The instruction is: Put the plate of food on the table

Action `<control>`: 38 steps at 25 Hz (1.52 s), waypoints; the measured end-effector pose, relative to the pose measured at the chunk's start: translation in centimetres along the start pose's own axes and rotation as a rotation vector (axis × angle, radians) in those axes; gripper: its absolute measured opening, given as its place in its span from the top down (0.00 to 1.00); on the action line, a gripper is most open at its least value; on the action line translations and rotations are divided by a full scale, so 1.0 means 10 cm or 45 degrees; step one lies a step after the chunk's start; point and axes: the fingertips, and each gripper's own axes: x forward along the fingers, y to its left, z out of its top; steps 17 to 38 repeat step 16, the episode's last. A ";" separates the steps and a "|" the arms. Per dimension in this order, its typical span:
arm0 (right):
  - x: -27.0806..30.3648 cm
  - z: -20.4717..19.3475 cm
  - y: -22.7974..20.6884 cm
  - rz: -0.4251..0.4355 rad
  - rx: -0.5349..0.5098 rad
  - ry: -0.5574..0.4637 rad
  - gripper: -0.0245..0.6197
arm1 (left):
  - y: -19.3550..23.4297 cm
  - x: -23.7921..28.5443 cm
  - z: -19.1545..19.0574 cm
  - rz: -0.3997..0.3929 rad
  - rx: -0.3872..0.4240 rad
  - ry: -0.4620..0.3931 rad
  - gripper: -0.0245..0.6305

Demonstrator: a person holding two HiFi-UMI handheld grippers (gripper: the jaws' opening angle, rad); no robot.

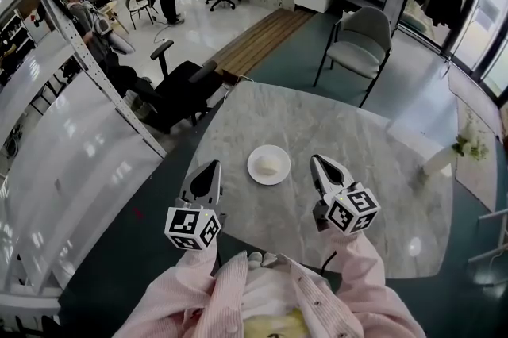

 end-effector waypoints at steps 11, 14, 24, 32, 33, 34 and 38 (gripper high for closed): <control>-0.05 -0.02 -0.09 -0.044 0.008 -0.007 0.95 | 0.03 0.00 -0.07 0.019 -0.010 0.008 0.97; -0.05 -0.01 -0.14 -0.083 0.008 -0.014 0.95 | 0.07 0.00 -0.06 0.025 -0.014 0.008 0.97; -0.04 0.00 -0.17 -0.102 0.014 -0.021 0.95 | 0.10 0.01 -0.06 0.030 -0.017 0.009 0.98; -0.04 0.00 -0.17 -0.102 0.014 -0.021 0.95 | 0.10 0.01 -0.06 0.030 -0.017 0.009 0.98; -0.04 0.00 -0.17 -0.102 0.014 -0.021 0.95 | 0.10 0.01 -0.06 0.030 -0.017 0.009 0.98; -0.04 0.00 -0.17 -0.102 0.014 -0.021 0.95 | 0.10 0.01 -0.06 0.030 -0.017 0.009 0.98; -0.04 0.00 -0.17 -0.102 0.014 -0.021 0.95 | 0.10 0.01 -0.06 0.030 -0.017 0.009 0.98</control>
